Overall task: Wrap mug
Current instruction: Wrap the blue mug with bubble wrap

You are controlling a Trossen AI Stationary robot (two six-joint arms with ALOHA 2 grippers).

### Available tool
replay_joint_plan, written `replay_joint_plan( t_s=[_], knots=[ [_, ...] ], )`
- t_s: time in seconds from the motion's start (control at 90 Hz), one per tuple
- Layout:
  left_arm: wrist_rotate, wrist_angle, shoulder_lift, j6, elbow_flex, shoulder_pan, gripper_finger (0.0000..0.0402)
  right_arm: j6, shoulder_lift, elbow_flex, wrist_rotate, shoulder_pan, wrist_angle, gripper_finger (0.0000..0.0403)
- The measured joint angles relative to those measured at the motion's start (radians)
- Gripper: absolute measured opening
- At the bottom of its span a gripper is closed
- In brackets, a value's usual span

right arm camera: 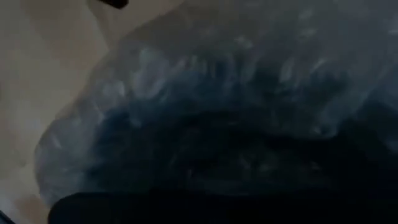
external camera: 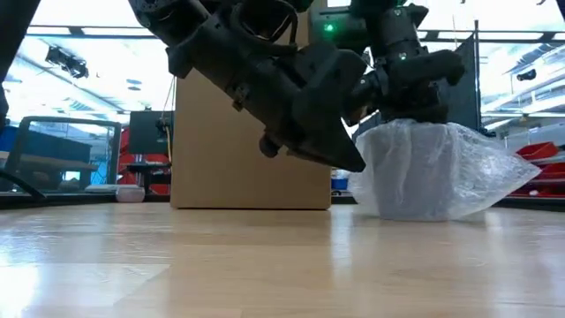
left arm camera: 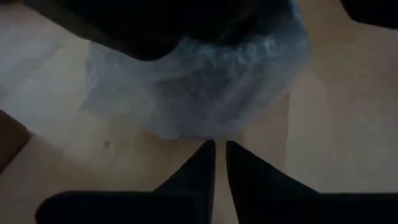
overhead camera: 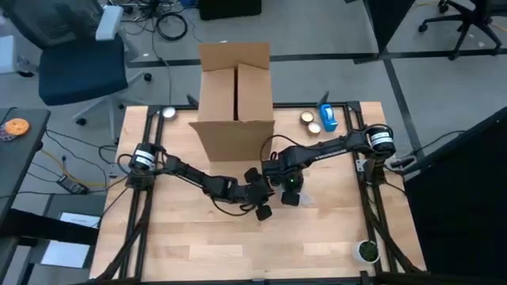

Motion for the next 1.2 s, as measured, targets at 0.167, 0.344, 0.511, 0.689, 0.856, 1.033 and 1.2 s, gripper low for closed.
replay_joint_plan(
  t_s=[0.167,0.344,0.511,0.689,0.856,1.033,1.2],
  knots=[
    [-0.002,0.003,0.0,0.0,0.0,0.0,0.0025,0.017,-0.099,0.048,0.044,0.001,-0.07,0.0],
    [-0.002,0.004,0.0,0.0,0.0,0.0,0.0025,0.068,-0.211,0.057,0.112,0.003,-0.067,0.0],
    [-0.002,0.006,0.0,-0.001,0.0,0.0,0.0025,0.081,-0.228,0.057,0.159,-0.003,-0.044,0.0],
    [-0.002,0.005,0.0,-0.005,0.0,0.0,0.0025,0.055,-0.158,0.057,0.154,0.0,0.046,0.0],
    [-0.001,0.003,0.0,-0.005,0.0,0.0,0.0025,0.029,-0.051,0.059,0.156,0.004,0.059,0.0],
    [0.005,-0.004,0.0,-0.005,0.0,-0.001,0.0025,0.013,0.045,0.054,0.19,0.014,0.048,0.0],
    [0.008,-0.005,0.0,0.002,0.0,-0.002,0.0025,0.009,0.045,0.052,0.191,0.028,0.045,0.0]
  ],
)
